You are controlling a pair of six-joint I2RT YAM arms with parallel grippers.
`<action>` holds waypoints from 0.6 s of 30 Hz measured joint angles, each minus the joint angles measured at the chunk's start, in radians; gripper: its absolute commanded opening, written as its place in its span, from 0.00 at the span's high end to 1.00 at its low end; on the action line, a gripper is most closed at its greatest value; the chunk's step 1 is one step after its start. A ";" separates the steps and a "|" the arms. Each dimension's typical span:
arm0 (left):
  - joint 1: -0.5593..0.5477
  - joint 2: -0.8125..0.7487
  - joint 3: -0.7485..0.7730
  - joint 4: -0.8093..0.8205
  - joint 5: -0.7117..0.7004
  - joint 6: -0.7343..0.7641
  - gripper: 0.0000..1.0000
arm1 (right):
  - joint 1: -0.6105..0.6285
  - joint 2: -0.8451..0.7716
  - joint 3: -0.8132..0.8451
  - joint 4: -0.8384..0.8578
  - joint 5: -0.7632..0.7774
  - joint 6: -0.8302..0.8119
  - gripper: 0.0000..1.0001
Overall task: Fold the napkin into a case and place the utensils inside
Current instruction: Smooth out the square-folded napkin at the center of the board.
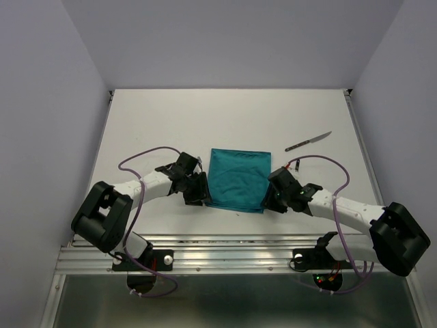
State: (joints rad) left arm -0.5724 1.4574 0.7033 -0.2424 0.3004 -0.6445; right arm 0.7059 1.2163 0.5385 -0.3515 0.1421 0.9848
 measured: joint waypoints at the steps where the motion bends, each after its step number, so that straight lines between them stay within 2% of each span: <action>1: 0.000 0.000 -0.005 0.011 0.006 -0.003 0.47 | 0.000 0.000 0.000 0.001 0.000 0.001 0.64; 3: 0.000 0.000 -0.009 0.024 0.015 -0.005 0.50 | 0.000 0.000 0.000 0.002 0.001 0.003 0.70; 6: 0.000 0.002 -0.017 0.040 0.022 -0.008 0.61 | 0.000 -0.004 -0.007 0.003 0.005 0.007 0.80; 7: 0.000 0.003 -0.020 0.042 0.025 -0.009 0.66 | 0.000 -0.005 -0.008 0.003 0.006 0.007 0.86; 9: 0.000 0.009 -0.024 0.047 0.033 -0.013 0.71 | 0.000 -0.005 -0.008 0.002 0.008 0.005 0.92; 10: 0.000 0.012 -0.024 0.050 0.034 -0.010 0.77 | 0.000 -0.005 -0.008 0.001 0.008 0.003 0.99; 13: 0.000 0.026 -0.025 0.064 0.039 -0.013 0.84 | 0.000 -0.006 -0.008 -0.001 0.008 -0.014 0.99; 18: 0.000 0.037 -0.025 0.082 0.052 -0.018 0.91 | 0.000 -0.020 0.003 -0.016 0.005 -0.051 0.99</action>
State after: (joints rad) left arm -0.5724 1.4944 0.6781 -0.1604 0.3523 -0.6624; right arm 0.7059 1.1965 0.5415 -0.3676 0.1467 0.9337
